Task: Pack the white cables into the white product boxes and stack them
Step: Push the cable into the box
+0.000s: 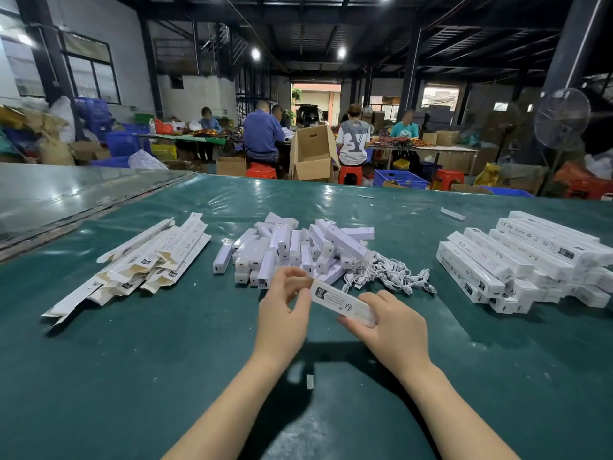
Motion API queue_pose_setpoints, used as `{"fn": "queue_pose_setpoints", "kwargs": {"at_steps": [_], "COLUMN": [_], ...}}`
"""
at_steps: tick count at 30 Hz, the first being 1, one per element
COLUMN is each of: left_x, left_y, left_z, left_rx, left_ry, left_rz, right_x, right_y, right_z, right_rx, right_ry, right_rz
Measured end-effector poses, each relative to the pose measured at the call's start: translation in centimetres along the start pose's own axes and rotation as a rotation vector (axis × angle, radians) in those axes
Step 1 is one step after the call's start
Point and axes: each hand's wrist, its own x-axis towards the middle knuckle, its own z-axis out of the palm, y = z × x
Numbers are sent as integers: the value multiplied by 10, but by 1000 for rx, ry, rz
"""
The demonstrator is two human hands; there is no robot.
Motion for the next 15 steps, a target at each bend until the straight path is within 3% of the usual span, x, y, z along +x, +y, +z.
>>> {"fn": "queue_pose_setpoints", "kwargs": {"at_steps": [3,6,9,12,15], "left_x": [-7,-4,-2,-6,1], "left_y": [-2,-2,1,-1,3], "left_z": [3,1,5,11,8], "left_rx": [144,198,-10,-215,-332], "left_ry": [-55,32,-92,-207,-29], "left_rz": [96,108,-99,-238,-212], "right_x": [0,2,3,0,-2], "right_y": [0,-5,-11,-18,-20], "right_z": [-1,0,2,3,2], "right_rx": [28,151,259,220,176], "right_ry": [67,120,27,-170,-94], "right_rz": [44,56,-20,-227,-308]}}
